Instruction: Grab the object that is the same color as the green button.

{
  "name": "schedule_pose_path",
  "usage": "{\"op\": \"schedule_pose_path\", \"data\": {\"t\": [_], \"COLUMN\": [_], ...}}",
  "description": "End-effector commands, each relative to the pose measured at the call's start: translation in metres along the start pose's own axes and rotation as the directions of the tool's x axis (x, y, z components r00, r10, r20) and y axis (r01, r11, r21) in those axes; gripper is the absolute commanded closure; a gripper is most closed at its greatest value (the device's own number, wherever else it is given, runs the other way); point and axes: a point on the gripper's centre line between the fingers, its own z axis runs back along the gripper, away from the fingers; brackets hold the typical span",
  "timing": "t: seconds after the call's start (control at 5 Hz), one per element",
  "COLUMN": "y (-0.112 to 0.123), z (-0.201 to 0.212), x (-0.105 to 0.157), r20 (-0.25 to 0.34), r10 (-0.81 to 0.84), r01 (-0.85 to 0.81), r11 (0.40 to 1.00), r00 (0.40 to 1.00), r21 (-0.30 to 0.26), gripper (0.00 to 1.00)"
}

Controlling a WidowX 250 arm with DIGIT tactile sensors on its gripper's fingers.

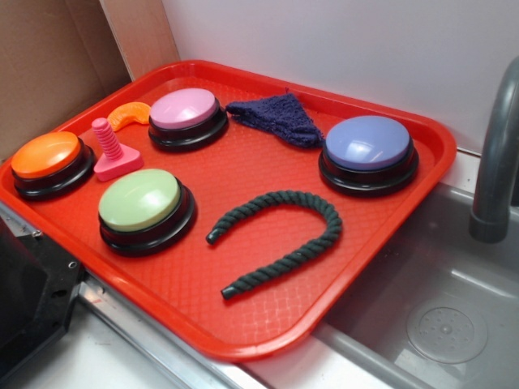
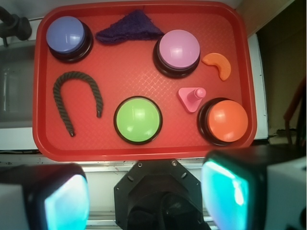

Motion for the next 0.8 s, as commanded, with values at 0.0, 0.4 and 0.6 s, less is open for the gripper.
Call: {"op": "schedule_pose_path", "data": {"t": [0.0,0.4,0.6], "y": [0.000,-0.062,-0.079], "z": [0.000,-0.022,-0.043], "x": [0.000,0.027,0.039], "r20": [0.000,-0.009,-0.056], "r10": [0.000,-0.189,-0.227], "r01": [0.000,0.189,0.229], "r11": [1.000,0.982,0.973], "r00": [1.000,0.982,0.972], "r21": [0.000,0.021,0.031], "gripper": [0.00,0.00,0.00]}}
